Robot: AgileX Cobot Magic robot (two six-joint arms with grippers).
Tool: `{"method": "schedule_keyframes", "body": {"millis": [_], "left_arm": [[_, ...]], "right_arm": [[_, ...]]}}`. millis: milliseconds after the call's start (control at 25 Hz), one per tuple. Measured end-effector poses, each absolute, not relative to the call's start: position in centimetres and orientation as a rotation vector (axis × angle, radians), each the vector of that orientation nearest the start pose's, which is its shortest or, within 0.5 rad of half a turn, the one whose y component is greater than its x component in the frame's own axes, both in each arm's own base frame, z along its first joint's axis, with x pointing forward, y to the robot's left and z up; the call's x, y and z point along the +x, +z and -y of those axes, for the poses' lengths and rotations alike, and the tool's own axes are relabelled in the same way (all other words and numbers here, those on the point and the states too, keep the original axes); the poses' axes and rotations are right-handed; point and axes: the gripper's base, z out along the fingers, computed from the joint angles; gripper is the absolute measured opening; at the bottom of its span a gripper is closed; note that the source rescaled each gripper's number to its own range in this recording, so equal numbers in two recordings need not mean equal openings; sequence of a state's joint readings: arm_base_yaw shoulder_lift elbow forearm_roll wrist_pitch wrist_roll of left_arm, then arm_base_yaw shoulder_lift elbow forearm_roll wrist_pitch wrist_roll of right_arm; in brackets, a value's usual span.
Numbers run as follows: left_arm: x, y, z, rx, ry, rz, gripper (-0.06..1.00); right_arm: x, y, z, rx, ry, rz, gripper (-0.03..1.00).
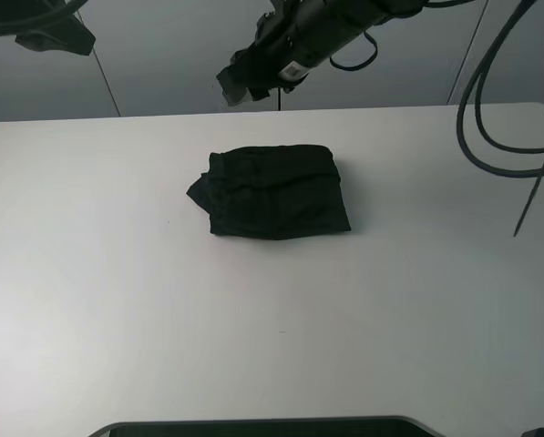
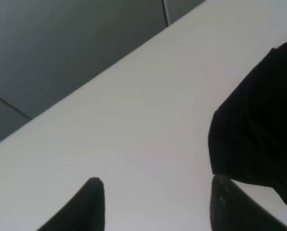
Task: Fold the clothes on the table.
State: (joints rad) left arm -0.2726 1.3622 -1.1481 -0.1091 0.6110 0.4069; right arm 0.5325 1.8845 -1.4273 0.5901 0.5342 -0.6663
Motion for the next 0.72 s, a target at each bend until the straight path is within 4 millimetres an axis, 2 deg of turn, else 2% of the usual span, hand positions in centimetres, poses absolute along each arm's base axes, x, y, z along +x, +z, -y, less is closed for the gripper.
{"method": "schedule_keyframes", "body": {"millis": [80,120,320,400,560,720], "left_arm": [[27.7,35.0,8.1,0.686,-0.022,-2.153,0.64],[27.1,35.7,7.9,0.669,-0.016,-2.131,0.65],[23.3,39.8,6.1,0.564,0.059,-2.006,0.69],[21.6,41.1,5.2,0.539,0.112,-1.969,0.71],[17.6,43.4,3.2,0.46,0.206,-1.91,0.73],[13.8,44.9,1.7,0.368,0.216,-1.859,0.76]], "right_arm": [[34.9,27.0,-22.4,-0.936,0.452,-2.198,0.81],[34.5,28.3,-21.5,-0.949,0.397,-2.186,0.85],[31.4,33.7,-17.4,-1.027,0.045,-2.185,0.87],[29.7,36.1,-15.1,-1.017,-0.123,-2.197,0.89],[25.6,40.8,-10.7,-0.911,-0.386,-2.179,0.99],[20.8,44.8,-6.8,-0.783,-0.5,-2.126,1.0]]}}
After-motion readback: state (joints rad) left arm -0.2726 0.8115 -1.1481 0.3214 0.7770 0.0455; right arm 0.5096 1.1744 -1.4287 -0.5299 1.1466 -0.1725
